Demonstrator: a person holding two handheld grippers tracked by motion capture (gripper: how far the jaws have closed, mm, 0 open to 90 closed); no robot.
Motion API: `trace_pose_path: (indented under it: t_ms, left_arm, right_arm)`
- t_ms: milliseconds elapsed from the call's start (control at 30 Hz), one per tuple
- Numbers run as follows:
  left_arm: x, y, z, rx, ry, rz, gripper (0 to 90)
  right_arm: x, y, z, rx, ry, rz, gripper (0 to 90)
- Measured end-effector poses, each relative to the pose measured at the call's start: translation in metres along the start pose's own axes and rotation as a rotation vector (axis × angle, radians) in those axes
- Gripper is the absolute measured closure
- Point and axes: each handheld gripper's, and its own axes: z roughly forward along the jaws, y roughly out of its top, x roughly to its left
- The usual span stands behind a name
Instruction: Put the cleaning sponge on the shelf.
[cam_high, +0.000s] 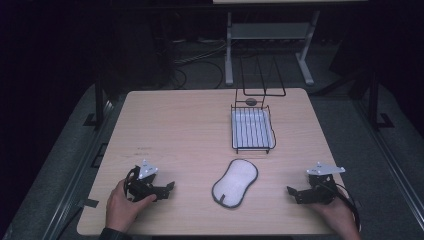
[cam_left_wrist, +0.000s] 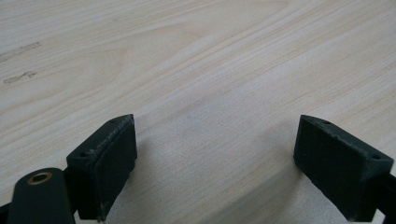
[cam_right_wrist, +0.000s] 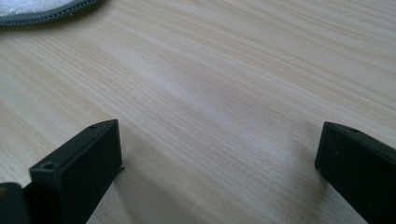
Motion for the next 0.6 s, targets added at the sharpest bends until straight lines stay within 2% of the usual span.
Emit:
trace_pose_path:
  t_ms: [233,267,300,333,400,500,600]
  left_arm:
    - [0.000,0.000,0.000,0.000,0.000,0.000,12.5]
    - [0.000,0.000,0.000,0.000,0.000,0.000,12.5]
    - [0.000,0.000,0.000,0.000,0.000,0.000,12.5]
    - [0.000,0.000,0.000,0.000,0.001,0.000,12.6]
    - [0.000,0.000,0.000,0.000,0.001,0.000,12.7]
    - [0.000,0.000,0.000,0.000,0.000,0.000,12.7]
    - [0.000,0.000,0.000,0.000,0.001,0.000,12.6]
  right_arm:
    - [0.000,0.000,0.000,0.000,0.000,0.001,1.3]
    - [0.001,0.001,0.000,0.002,0.002,0.001,5.0]
    - [0.002,0.003,-0.002,0.000,0.008,-0.010,18.5]
    - [0.005,0.005,-0.006,0.000,0.016,-0.021,27.1]
    - [0.007,0.008,-0.006,0.017,0.029,-0.016,34.6]
    - [0.012,0.013,-0.008,0.007,0.060,-0.022,48.9]
    - [0.014,0.018,-0.009,0.000,0.095,-0.029,69.0]
